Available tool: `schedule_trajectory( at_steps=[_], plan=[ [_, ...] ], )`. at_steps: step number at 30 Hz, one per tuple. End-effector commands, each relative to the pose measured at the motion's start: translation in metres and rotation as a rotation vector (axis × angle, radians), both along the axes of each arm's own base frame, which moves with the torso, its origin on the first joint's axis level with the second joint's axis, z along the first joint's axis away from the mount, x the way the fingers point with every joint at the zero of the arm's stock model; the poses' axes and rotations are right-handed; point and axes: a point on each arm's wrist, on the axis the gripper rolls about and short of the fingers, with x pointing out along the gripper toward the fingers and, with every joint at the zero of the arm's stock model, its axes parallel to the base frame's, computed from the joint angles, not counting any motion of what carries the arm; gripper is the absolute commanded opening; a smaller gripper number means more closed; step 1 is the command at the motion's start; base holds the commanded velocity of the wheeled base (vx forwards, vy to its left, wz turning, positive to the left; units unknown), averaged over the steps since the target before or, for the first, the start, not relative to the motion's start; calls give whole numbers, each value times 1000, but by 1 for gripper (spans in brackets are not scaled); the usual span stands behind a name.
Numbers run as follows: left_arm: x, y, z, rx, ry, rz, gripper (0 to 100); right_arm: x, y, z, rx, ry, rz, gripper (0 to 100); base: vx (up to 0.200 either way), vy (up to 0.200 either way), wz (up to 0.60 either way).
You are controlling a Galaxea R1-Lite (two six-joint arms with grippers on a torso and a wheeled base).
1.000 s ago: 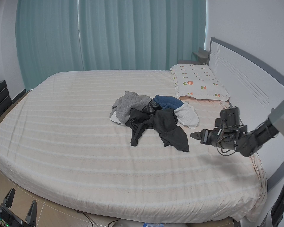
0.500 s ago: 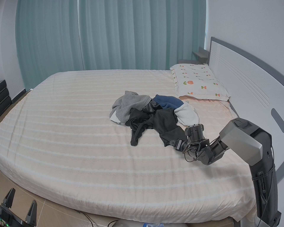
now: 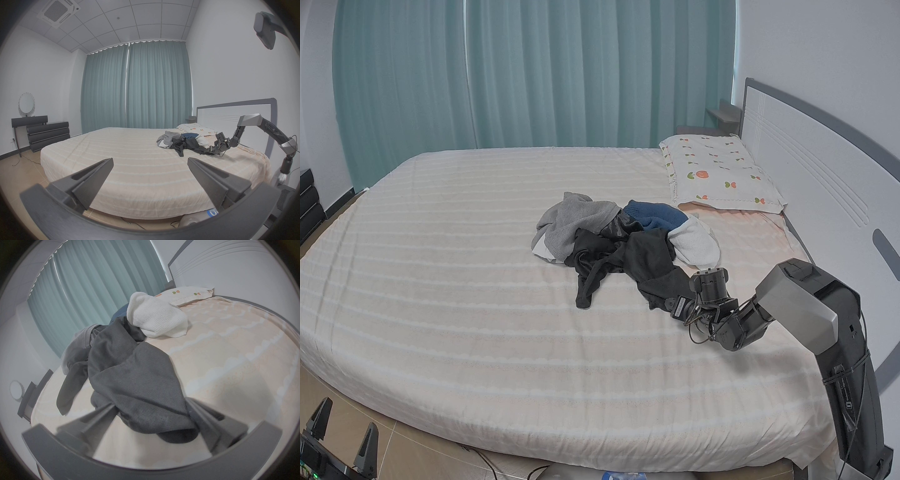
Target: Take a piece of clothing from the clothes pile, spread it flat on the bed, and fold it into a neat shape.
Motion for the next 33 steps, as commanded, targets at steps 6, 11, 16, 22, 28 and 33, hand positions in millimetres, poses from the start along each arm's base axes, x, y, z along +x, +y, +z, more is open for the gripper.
schedule_trajectory(
  at_steps=[6, 11, 16, 22, 28, 33],
  plan=[
    [0, 0, -5, 0, -2, 0, 100, -3, 8, 17, 52, -52, 0, 0, 0, 0, 0],
    [0, 0, -5, 0, -2, 0, 100, -13, 9, 26, 82, -40, 7, 0, 0, 0, 0],
    [0, 0, -5, 0, -2, 0, 100, -32, 12, 55, 169, -61, 73, 0, 0, 0, 0],
    [0, 0, -5, 0, -2, 0, 100, -94, 19, 101, 330, -58, 299, 0, 0, 0, 0],
    [0, 0, -5, 0, -2, 0, 100, -170, 12, 156, 376, -194, 425, 0, 0, 0, 0],
    [0, 0, -5, -3, -2, -1, 100, -225, 9, 186, 416, -239, 531, 0, 0, 0, 0]
  ],
)
